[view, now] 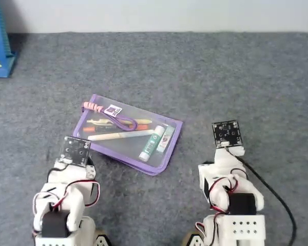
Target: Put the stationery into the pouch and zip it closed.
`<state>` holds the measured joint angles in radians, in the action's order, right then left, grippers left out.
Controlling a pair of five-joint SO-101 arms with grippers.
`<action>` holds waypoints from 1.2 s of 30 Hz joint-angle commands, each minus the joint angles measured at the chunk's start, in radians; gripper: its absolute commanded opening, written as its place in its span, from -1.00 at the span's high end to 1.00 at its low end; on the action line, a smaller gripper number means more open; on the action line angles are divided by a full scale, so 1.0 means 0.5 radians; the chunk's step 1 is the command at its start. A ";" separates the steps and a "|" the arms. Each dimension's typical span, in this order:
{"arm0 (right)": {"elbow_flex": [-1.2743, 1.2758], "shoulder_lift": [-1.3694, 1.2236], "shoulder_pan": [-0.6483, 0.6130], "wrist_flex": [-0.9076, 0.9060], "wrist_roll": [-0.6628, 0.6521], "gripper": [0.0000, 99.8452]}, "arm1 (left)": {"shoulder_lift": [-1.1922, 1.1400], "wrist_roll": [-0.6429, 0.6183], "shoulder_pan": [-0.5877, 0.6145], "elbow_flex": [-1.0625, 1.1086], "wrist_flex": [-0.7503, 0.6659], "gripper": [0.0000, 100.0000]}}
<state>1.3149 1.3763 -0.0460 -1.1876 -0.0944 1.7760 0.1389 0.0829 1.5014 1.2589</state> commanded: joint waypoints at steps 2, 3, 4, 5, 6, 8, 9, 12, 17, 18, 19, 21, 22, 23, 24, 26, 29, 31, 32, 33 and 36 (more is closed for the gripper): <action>0.120 0.014 0.020 0.035 -0.018 0.98 | -0.043 0.012 0.009 0.133 -0.049 0.97; 0.178 0.014 0.020 0.066 -0.018 0.98 | -0.043 0.012 0.009 0.170 -0.049 0.97; 0.239 0.014 0.032 0.112 -0.018 0.98 | -0.043 0.012 0.009 0.195 -0.049 0.97; 0.310 0.014 0.032 0.173 -0.021 0.98 | -0.043 0.012 0.009 0.210 -0.049 0.97; 0.384 0.014 0.032 0.235 -0.021 0.98 | -0.043 0.012 0.009 0.213 -0.049 0.97; 0.537 0.014 0.029 0.394 -0.021 0.98 | -0.043 0.012 0.009 0.216 -0.049 0.97; 0.611 0.014 0.029 0.480 -0.021 0.98 | -0.043 0.012 0.009 0.222 -0.049 0.97; 0.626 0.014 0.035 0.539 -0.025 0.98 | -0.043 0.012 0.009 0.308 -0.049 0.97; 0.626 0.014 0.035 0.539 -0.018 0.98 | -0.043 0.012 0.015 0.361 -0.117 0.97; 0.626 0.014 0.035 0.539 -0.015 0.98 | -0.043 0.012 0.028 0.361 -0.117 0.97; 0.626 0.014 0.035 0.539 -0.015 0.98 | -0.043 0.012 0.058 0.361 -0.117 0.97; 0.626 0.014 0.035 0.539 -0.012 0.98 | -0.043 0.012 0.141 0.361 -0.120 0.97; 0.626 0.014 0.035 0.539 -0.012 0.98 | -0.043 0.015 0.184 0.361 -0.120 0.97; 0.626 0.014 0.035 0.539 -0.012 0.98 | -0.043 0.015 0.233 0.361 -0.120 0.97; 0.626 0.014 0.035 0.539 -0.012 0.98 | -0.043 0.015 0.279 0.361 -0.120 0.97; 0.626 0.014 0.035 0.539 -0.012 0.98 | -0.043 0.012 0.368 0.358 -0.114 0.97; 0.626 0.014 0.035 0.539 -0.021 0.98 | -0.043 0.009 0.439 0.358 -0.107 0.97; 0.626 0.014 0.032 0.545 -0.021 0.98 | -0.043 0.009 0.436 0.358 -0.107 0.97; 0.626 0.014 0.032 0.545 -0.021 0.98 | -0.043 0.009 0.436 0.358 -0.107 0.97; 0.626 0.014 0.032 0.545 -0.021 0.98 | -0.043 0.009 0.436 0.358 -0.107 0.97; 0.626 0.014 0.032 0.545 -0.021 0.98 | -0.043 0.009 0.436 0.358 -0.107 0.97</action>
<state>1.6326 1.3763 -0.0368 -0.9344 -0.0944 1.7637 0.1373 0.2946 1.6886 1.2190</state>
